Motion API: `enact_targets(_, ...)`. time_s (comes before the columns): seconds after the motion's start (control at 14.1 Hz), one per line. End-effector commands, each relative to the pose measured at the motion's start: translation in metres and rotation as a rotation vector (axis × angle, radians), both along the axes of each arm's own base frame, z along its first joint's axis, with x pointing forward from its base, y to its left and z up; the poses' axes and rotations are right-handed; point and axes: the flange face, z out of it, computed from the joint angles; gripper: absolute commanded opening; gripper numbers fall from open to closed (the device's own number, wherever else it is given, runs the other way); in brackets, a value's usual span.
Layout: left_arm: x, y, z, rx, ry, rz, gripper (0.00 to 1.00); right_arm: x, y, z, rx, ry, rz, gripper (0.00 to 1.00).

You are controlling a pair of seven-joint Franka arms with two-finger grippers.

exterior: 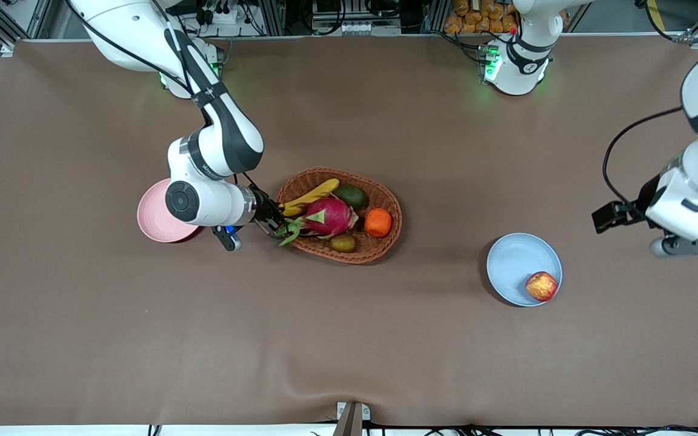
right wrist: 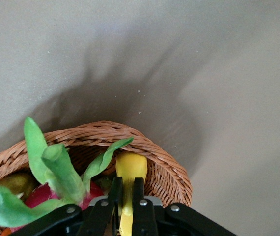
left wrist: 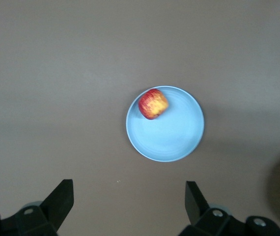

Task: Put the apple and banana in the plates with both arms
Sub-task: 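Lift the banana with the right gripper and carry it over the pink plate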

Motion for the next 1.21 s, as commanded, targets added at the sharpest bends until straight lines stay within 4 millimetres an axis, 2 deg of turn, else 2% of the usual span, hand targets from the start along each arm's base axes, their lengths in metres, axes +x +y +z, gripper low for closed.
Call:
enact_targets(0.0,-0.021,-0.004,0.03,-0.026,-0.006,-0.011,1.0,0.008,-0.003,0.023,0.017,0.044,0.008,0.0)
enact_targets(0.14,-0.037,-0.01,0.05,-0.053,-0.003,-0.005,1.0,0.02,-0.008,0.055,0.035,0.088,0.025,0.0)
enact_targets(0.36,-0.06,-0.017,0.074,-0.05,-0.003,-0.027,1.0,0.039,-0.035,0.094,0.057,0.117,0.067,0.0)
enact_targets(0.43,-0.069,-0.011,0.079,-0.038,0.023,-0.051,1.0,0.043,-0.043,0.103,0.063,0.102,0.127,0.0)
enact_targets(0.5,-0.077,-0.015,0.086,-0.033,0.022,-0.061,1.0,0.047,-0.057,0.11,0.051,0.085,0.185,0.0)
enact_targets(0.57,-0.078,-0.003,0.09,-0.033,0.021,-0.055,1.0,0.051,-0.072,0.115,0.033,0.069,0.258,0.0)
enact_targets(0.64,-0.081,0.008,0.091,-0.035,0.038,-0.04,1.0,0.051,-0.086,0.117,0.008,0.062,0.365,0.0)
enact_targets(0.85,-0.1,0.014,0.1,-0.038,0.061,-0.029,1.0,0.062,-0.144,0.124,0.009,0.002,0.626,0.0)
enact_targets(0.93,-0.102,0.016,0.097,-0.043,0.066,-0.025,1.0,0.07,-0.176,0.12,0.024,-0.016,0.718,0.0)
enact_targets(1.0,-0.103,0.015,0.096,-0.055,0.069,-0.015,1.0,0.073,-0.197,0.113,0.039,-0.028,0.801,0.0)
enact_targets(1.14,-0.103,0.014,0.096,-0.056,0.071,-0.009,1.0,0.073,-0.216,0.092,-0.006,-0.03,0.912,0.0)
